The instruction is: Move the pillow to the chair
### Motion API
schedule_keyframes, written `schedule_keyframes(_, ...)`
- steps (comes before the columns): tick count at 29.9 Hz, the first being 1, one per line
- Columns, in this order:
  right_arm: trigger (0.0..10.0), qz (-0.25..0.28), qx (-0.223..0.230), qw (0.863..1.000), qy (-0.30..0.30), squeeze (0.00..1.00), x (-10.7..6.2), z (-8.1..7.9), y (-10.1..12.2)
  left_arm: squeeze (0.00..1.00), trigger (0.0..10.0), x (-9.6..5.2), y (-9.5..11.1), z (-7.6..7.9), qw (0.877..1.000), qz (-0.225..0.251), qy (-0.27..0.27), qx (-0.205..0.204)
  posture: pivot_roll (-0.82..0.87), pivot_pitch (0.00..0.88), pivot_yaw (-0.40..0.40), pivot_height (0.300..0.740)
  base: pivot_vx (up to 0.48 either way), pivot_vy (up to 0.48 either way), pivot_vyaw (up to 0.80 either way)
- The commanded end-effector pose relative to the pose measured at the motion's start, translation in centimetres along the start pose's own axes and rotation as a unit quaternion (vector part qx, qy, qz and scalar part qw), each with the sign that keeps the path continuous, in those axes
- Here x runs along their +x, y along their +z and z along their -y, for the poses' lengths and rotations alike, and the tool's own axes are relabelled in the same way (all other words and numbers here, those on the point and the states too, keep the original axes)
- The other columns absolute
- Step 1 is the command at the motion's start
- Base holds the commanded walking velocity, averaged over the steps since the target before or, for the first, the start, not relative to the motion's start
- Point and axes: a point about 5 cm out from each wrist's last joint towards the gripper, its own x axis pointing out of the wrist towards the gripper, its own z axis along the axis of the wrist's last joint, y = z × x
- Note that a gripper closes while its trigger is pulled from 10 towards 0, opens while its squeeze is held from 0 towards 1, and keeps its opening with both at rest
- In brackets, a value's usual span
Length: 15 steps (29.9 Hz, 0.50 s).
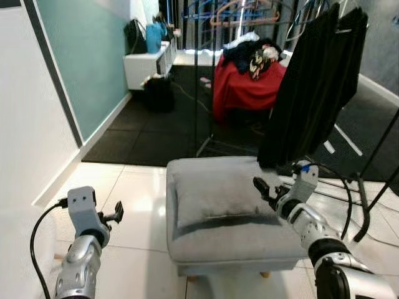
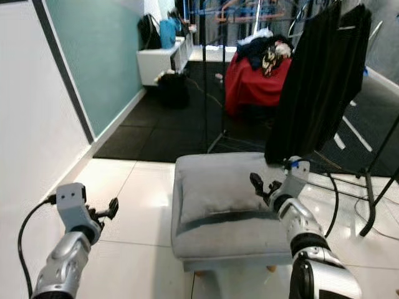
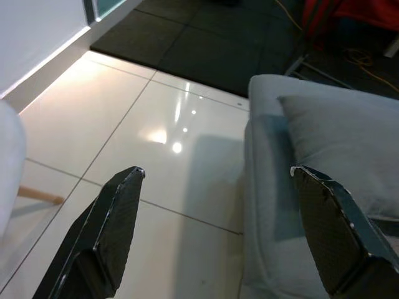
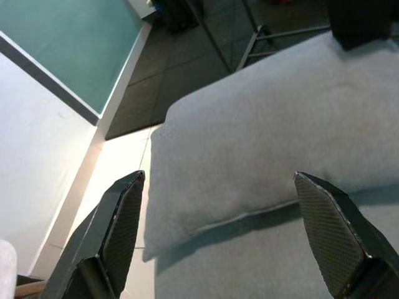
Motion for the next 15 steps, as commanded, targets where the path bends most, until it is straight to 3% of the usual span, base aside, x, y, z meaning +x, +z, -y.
schedule_keyframes(1, 10.0, 0.006, 0.022, 1.0, 0.004, 0.0, 0.0, 0.0, 0.3, 0.0, 10.0, 0.2, 0.1, 0.1, 1.0, 0.004, -0.007, -0.009, -0.1, 0.021, -0.013, 0.59, 0.0, 0.0, 0.0)
schedule_keyframes(10, 10.0, 0.027, 0.036, 0.999, 0.03, 0.0, 0.3, -0.7, 1.6, 0.0, 10.0, 0.1, 0.5, 0.2, 1.0, 0.014, -0.013, -0.017, -0.12, 0.028, -0.022, 0.565, 0.0, 0.0, 0.0)
schedule_keyframes(15, 10.0, 0.046, 0.08, 0.994, 0.057, 0.0, 0.8, -1.8, 2.3, 0.0, 10.0, 0.0, 0.8, 0.5, 0.999, 0.021, -0.02, -0.014, -0.11, 0.047, -0.018, 0.54, 0.0, 0.0, 0.0)
